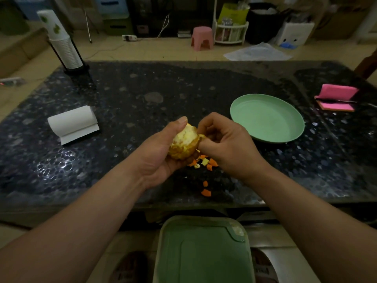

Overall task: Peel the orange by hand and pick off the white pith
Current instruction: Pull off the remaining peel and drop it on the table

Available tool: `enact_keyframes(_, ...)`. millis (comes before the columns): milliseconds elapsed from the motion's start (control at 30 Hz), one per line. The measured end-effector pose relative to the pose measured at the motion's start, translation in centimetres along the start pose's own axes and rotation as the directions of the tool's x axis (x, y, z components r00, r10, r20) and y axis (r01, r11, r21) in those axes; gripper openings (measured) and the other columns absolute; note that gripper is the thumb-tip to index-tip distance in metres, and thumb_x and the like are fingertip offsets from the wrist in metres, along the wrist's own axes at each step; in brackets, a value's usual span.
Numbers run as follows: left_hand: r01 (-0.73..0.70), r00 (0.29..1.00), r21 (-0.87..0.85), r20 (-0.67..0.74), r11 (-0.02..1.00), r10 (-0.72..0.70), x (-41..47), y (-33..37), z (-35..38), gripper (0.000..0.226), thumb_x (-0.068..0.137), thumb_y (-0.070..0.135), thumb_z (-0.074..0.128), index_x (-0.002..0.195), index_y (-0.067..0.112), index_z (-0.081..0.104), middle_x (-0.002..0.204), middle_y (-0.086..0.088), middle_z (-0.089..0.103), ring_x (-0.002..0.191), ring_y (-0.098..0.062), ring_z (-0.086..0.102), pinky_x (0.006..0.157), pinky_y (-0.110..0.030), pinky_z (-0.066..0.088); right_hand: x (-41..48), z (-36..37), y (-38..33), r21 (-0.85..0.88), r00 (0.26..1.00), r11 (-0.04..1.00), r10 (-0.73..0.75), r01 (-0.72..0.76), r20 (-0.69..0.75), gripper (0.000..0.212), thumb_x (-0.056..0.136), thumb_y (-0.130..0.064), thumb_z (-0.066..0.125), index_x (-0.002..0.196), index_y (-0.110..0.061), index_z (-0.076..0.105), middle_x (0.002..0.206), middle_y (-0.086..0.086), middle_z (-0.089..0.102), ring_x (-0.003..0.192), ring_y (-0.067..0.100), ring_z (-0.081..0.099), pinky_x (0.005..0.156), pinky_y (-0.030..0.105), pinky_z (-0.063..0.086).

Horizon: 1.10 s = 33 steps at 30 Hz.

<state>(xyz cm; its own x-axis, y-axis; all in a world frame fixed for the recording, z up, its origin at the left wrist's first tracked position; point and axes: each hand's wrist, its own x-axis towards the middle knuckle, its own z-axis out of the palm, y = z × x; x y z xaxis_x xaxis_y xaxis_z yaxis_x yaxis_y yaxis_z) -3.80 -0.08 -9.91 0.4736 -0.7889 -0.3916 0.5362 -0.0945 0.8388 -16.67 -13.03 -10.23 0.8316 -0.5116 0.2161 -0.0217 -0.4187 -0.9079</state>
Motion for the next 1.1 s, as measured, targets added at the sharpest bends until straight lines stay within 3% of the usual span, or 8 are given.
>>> enact_keyframes(200,-0.004,1.0,-0.033,0.03,0.999,0.005,0.0,0.0,-0.3,0.045,0.085,0.046,0.07,0.113,0.011,0.071,0.097,-0.009,0.076,0.08,-0.018,0.072,0.08,-0.035,0.058,0.2,-0.2,0.4,0.144,0.999,0.988,0.045,-0.049,0.026,0.016,0.087,-0.005,0.072,0.094,-0.019,0.069,0.092,0.021,0.071,0.079,0.04,0.069,0.075,0.053,0.06)
enact_keyframes(333,-0.019,0.999,-0.061,0.027,0.998,0.021,-0.2,0.0,-0.1,0.042,0.088,0.044,0.069,0.113,0.011,0.07,0.096,-0.009,0.077,0.08,-0.018,0.075,0.089,-0.04,0.055,0.3,-0.1,0.4,0.207,0.996,0.974,0.09,-0.093,0.023,0.015,0.082,-0.014,0.07,0.095,-0.021,0.069,0.094,0.017,0.072,0.079,0.025,0.072,0.077,0.045,0.062)
enact_keyframes(500,-0.083,0.996,0.026,0.043,0.996,0.082,-0.5,0.2,0.2,0.044,0.088,0.046,0.067,0.113,0.01,0.072,0.102,-0.01,0.077,0.09,-0.02,0.073,0.087,-0.039,0.061,0.1,-0.1,0.6,0.068,0.989,0.988,0.132,-0.136,0.069,0.027,0.089,-0.022,0.075,0.115,-0.026,0.071,0.101,0.0,0.078,0.091,0.017,0.077,0.085,0.048,0.065)
enact_keyframes(600,-0.107,0.994,0.113,0.047,0.988,0.102,-0.6,0.3,0.3,0.047,0.09,0.049,0.065,0.116,0.011,0.071,0.107,-0.012,0.076,0.096,-0.022,0.072,0.09,-0.042,0.059,0.1,-0.5,0.5,-0.166,1.0,0.986,0.014,-0.011,0.016,0.026,0.094,-0.023,0.073,0.119,-0.031,0.076,0.102,-0.01,0.073,0.095,0.007,0.071,0.085,0.036,0.062)
enact_keyframes(700,-0.064,0.998,0.189,0.04,0.98,0.057,-0.6,0.4,0.1,0.059,0.097,0.056,0.061,0.133,0.01,0.062,0.125,-0.018,0.073,0.103,-0.024,0.071,0.1,-0.052,0.057,-0.1,-0.3,0.3,-0.315,0.992,0.942,-0.124,0.114,-0.012,0.03,0.096,-0.02,0.074,0.124,-0.03,0.075,0.103,-0.015,0.066,0.096,0.003,0.065,0.082,0.023,0.056)
enact_keyframes(767,-0.039,0.998,0.21,0.048,0.977,0.03,-0.6,0.5,0.1,0.06,0.101,0.054,0.057,0.138,0.008,0.061,0.13,-0.022,0.069,0.104,-0.027,0.069,0.103,-0.053,0.055,-0.4,0.1,0.3,-0.406,0.979,0.893,-0.201,0.194,0.026,0.034,0.095,-0.019,0.072,0.128,-0.026,0.074,0.106,-0.014,0.063,0.096,0.003,0.062,0.083,0.022,0.054)
enact_keyframes(933,-0.01,0.994,0.209,0.104,0.978,-0.012,-0.8,0.6,0.0,0.042,0.1,0.047,0.06,0.12,0.014,0.074,0.105,-0.011,0.076,0.089,-0.019,0.071,0.08,-0.038,0.059,-0.4,-0.5,-0.6,-0.457,0.979,0.867,-0.156,0.198,0.128,0.043,0.093,-0.023,0.067,0.136,-0.027,0.067,0.105,-0.016,0.06,0.093,0.001,0.058,0.079,0.02,0.048)
enact_keyframes(1100,0.001,0.991,0.189,0.135,0.982,-0.027,-0.7,0.2,0.2,0.041,0.098,0.049,0.059,0.115,0.016,0.076,0.101,-0.008,0.076,0.083,-0.017,0.072,0.071,-0.033,0.062,-0.4,-1.3,-1.0,-0.478,0.97,0.846,-0.183,0.238,0.159,0.041,0.091,-0.016,0.069,0.131,-0.023,0.071,0.1,-0.007,0.066,0.087,0.005,0.059,0.075,0.019,0.047)
